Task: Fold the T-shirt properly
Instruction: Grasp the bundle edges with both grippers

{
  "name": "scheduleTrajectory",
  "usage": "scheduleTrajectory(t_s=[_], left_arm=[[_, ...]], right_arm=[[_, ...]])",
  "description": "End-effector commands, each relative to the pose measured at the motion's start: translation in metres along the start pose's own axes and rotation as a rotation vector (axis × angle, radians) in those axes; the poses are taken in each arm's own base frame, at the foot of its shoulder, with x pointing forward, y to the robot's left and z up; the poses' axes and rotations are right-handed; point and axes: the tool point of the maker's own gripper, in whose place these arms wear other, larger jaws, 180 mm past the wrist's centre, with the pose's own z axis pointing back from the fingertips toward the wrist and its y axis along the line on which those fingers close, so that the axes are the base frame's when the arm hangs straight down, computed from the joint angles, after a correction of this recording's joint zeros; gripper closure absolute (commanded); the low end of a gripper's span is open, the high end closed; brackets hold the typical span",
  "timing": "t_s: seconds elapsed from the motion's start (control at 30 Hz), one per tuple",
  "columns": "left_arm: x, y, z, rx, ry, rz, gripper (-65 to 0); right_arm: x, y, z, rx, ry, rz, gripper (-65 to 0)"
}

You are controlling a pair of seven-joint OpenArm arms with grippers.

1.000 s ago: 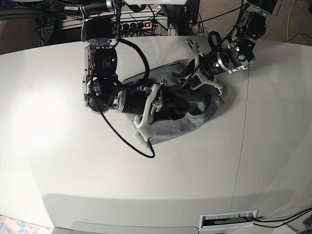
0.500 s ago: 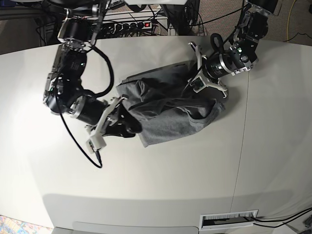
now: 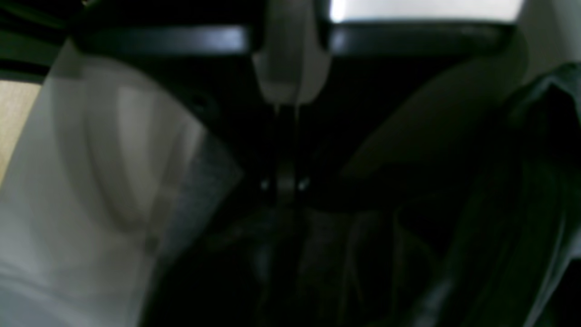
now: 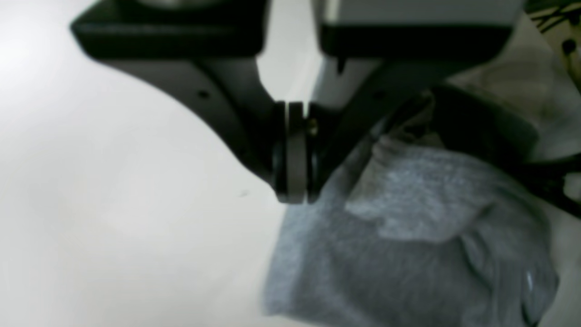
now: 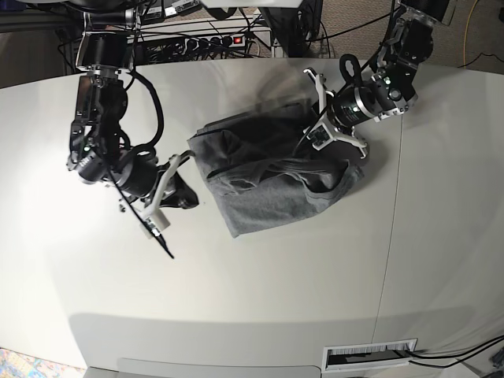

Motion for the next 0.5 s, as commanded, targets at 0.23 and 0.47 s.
scheduleTrajectory(t_s=[0.23, 0.47], left_arm=[[0.013, 0.004, 0.003, 0.011, -0.047, -0.009, 0.0], [0.013, 0.005, 0.003, 0.011, -0.046, -0.010, 0.0]], right_arm=[[0.001, 0.075, -0.032, 0.227, 0.042, 0.114, 0.0], [-0.012, 0.121, -0.031, 0.415, 0.112, 0.091, 0.0]])
